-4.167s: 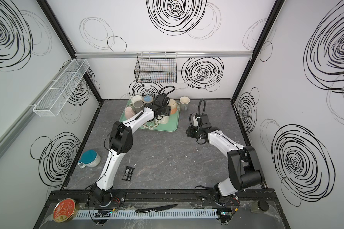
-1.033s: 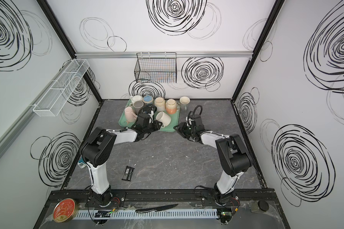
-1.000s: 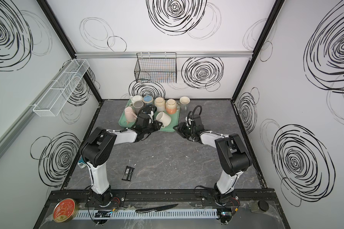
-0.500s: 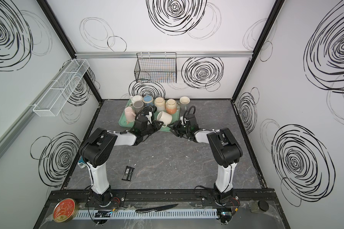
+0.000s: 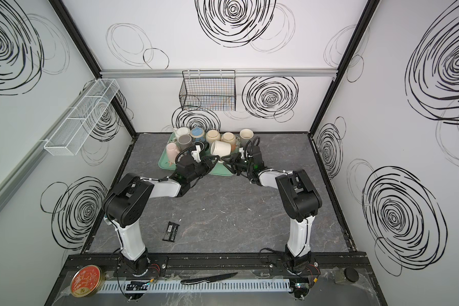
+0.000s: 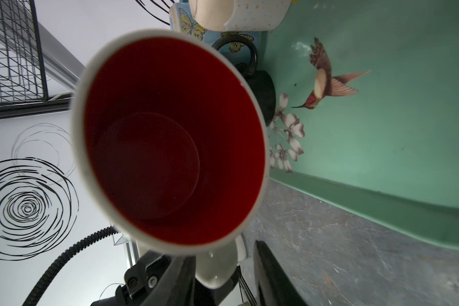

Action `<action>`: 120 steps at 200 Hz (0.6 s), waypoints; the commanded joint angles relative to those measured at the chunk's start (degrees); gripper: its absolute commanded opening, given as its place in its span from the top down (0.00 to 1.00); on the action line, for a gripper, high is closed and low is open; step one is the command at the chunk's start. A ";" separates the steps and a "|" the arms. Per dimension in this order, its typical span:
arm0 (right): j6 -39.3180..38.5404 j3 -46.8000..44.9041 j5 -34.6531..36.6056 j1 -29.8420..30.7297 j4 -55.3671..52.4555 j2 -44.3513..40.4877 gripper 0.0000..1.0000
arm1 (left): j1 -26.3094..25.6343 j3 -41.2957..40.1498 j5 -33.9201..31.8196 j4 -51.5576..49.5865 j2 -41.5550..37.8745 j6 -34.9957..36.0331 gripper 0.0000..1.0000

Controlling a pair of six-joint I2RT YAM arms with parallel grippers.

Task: Turn the mug right side up
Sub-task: Place the mug at the top-right of the table.

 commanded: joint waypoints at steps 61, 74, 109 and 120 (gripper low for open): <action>11.13 1.36 -2.40 -1.36 15.48 1.96 0.64 | -2.01 1.03 -1.39 15.30 -4.05 -5.72 1.00; 11.27 1.47 -1.91 -1.49 16.09 1.59 0.68 | -2.43 1.12 -1.91 15.05 -4.04 -5.82 1.00; 11.98 1.76 -1.00 -2.04 17.31 0.93 0.75 | -4.05 1.20 -3.06 14.86 -3.45 -6.33 1.00; 12.28 1.64 -0.83 -2.33 18.44 0.62 0.79 | -4.39 1.13 -3.26 14.77 -3.18 -6.47 1.00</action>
